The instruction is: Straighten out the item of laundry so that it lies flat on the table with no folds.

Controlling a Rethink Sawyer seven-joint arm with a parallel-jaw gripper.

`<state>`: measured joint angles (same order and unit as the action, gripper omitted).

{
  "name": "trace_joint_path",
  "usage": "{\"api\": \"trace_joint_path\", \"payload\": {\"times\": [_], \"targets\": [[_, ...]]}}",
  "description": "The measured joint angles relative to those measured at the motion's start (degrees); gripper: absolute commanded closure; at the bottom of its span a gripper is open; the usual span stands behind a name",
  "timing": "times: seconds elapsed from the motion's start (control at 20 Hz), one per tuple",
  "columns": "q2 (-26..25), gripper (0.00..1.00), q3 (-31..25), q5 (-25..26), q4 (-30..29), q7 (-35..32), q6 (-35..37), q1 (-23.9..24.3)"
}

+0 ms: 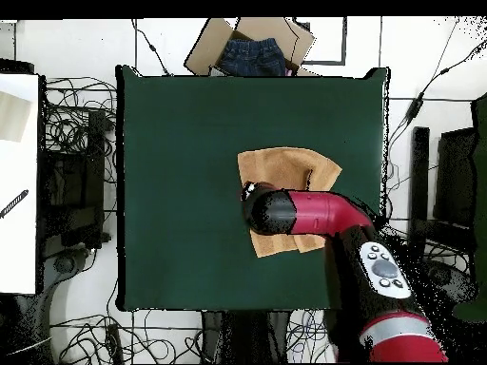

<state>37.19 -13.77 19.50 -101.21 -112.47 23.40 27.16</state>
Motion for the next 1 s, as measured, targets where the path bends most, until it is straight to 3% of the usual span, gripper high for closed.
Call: {"api": "trace_joint_path", "payload": {"times": [0.5, 1.0], "targets": [[1.2, 0.0, 0.91, -2.45, -2.33, 0.0, -0.94, -7.53], [-4.4, 0.0, 0.99, -2.43, -2.42, 0.0, -5.94, -5.65]]}}
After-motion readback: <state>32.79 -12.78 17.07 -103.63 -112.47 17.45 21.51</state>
